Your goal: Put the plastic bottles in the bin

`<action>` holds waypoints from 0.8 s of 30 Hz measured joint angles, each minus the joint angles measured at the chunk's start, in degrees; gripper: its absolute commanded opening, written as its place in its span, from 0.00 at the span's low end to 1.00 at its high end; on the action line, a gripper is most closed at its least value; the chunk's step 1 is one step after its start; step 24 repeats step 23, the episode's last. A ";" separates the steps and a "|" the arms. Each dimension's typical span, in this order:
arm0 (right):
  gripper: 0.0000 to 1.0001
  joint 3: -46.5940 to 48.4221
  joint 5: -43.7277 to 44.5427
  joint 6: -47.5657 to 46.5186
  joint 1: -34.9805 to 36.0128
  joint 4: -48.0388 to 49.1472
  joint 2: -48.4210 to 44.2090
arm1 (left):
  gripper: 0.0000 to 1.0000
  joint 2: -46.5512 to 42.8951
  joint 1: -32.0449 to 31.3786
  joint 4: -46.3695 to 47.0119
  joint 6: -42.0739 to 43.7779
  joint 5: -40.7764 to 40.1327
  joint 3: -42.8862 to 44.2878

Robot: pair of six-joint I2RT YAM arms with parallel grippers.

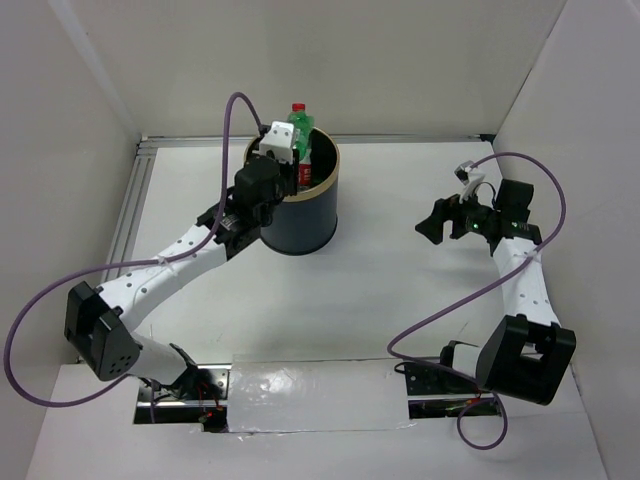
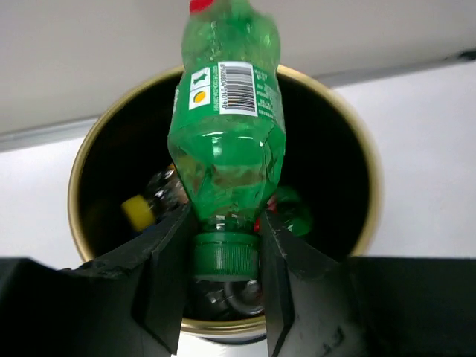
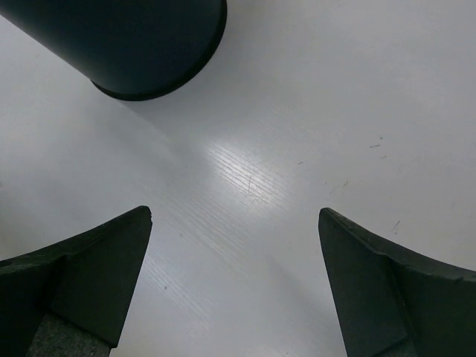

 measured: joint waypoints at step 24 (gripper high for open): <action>1.00 -2.75 18.71 6.43 -0.92 0.13 -9.11 | 1.00 -25.20 -5.16 0.00 0.94 18.25 -12.33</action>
